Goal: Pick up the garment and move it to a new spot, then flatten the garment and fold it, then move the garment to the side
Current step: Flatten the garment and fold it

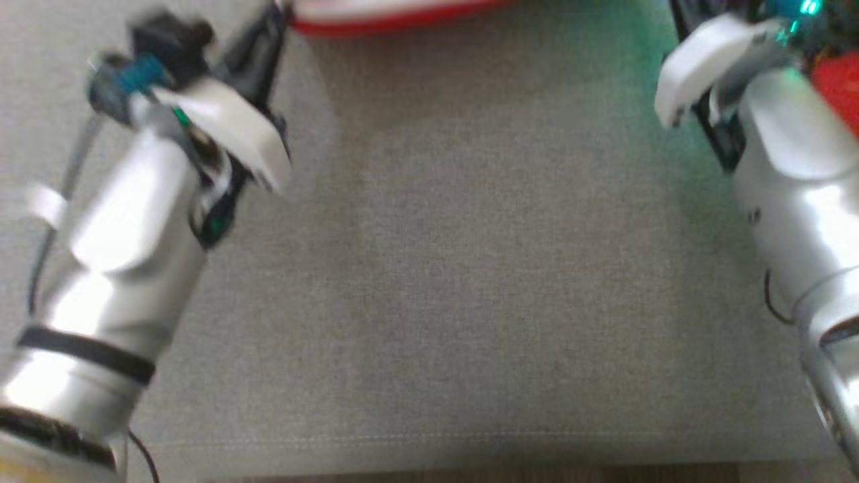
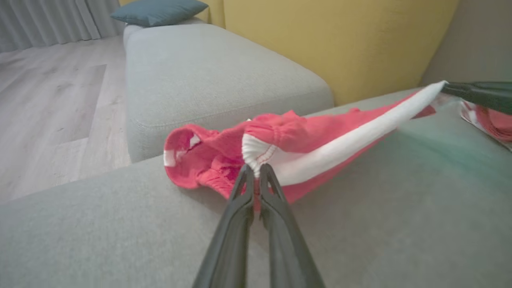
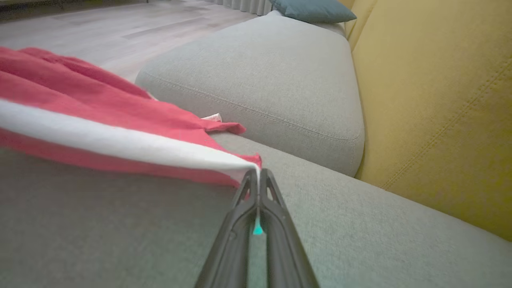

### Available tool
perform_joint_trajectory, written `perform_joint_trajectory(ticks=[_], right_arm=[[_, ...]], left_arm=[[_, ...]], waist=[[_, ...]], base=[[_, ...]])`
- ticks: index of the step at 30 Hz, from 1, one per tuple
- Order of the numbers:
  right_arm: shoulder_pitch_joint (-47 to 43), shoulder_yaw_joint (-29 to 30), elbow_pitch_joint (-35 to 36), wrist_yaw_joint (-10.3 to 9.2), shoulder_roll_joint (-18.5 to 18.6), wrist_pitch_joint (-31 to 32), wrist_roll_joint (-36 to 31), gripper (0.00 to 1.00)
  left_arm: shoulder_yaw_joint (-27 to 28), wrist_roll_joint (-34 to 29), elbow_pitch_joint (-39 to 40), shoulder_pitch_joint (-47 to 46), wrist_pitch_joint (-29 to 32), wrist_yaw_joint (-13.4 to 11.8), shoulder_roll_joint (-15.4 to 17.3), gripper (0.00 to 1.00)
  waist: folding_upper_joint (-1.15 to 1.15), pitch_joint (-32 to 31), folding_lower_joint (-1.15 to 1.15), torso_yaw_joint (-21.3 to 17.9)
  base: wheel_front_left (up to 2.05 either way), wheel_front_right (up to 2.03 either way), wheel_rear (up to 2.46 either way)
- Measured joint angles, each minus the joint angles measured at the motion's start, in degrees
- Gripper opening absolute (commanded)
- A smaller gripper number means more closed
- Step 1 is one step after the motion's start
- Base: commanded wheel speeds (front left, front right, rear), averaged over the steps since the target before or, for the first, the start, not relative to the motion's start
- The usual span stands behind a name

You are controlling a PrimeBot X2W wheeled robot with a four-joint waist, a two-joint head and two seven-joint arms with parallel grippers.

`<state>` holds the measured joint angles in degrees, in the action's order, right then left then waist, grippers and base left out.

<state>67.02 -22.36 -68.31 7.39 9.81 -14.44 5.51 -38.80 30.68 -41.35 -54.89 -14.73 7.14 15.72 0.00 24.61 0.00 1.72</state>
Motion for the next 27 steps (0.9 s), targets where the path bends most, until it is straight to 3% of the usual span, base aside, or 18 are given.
perform_joint_trajectory(ticks=[5, 10, 14, 15, 20, 27], right_arm=[[-5.15, -9.53, 1.14, 0.00, 2.37, 1.04, 7.13, 0.00], [-11.18, -19.51, 6.98, 0.00, 6.05, 5.42, 16.46, 0.00], [-16.35, -27.74, 13.94, 0.00, 10.90, 10.84, 24.76, 0.00], [-18.82, -30.77, 17.64, 0.00, 13.45, 13.30, 29.37, 0.00], [-23.73, -35.56, 25.75, 0.00, 19.63, 18.01, 39.06, 0.00], [-30.54, -39.25, 34.85, 0.00, 27.75, 23.01, 46.99, 0.00]], left_arm=[[-5.80, -0.40, 2.20, 6.60, 0.01, 0.42, 1.05, 0.00], [-9.02, -0.44, 3.19, 11.47, 0.01, 0.43, 2.91, 0.00], [-11.04, -0.12, 4.24, 15.00, 0.01, 0.43, 3.49, 0.00], [-11.83, 0.41, 4.67, 17.48, 0.01, 0.43, 3.71, 0.00], [-13.37, 0.93, 6.83, 24.47, 0.01, 0.43, 4.15, 0.00], [-16.31, 2.77, 13.33, 33.64, 1.27, -0.14, 5.91, 0.00]], waist=[[0.00, -4.94, 0.00, 0.46], [0.00, -9.81, 0.00, 0.53], [0.00, -13.76, 0.00, 0.55], [0.00, -15.81, 0.00, 0.54], [0.00, -20.93, 0.00, 0.52], [0.00, -27.12, -0.01, 0.37]], base=[[0.00, 0.00, 0.00], [0.00, 0.00, 0.00], [0.00, 0.00, 0.00], [0.00, 0.00, 0.00], [0.00, 0.00, 0.00], [0.00, 0.00, 0.00]])
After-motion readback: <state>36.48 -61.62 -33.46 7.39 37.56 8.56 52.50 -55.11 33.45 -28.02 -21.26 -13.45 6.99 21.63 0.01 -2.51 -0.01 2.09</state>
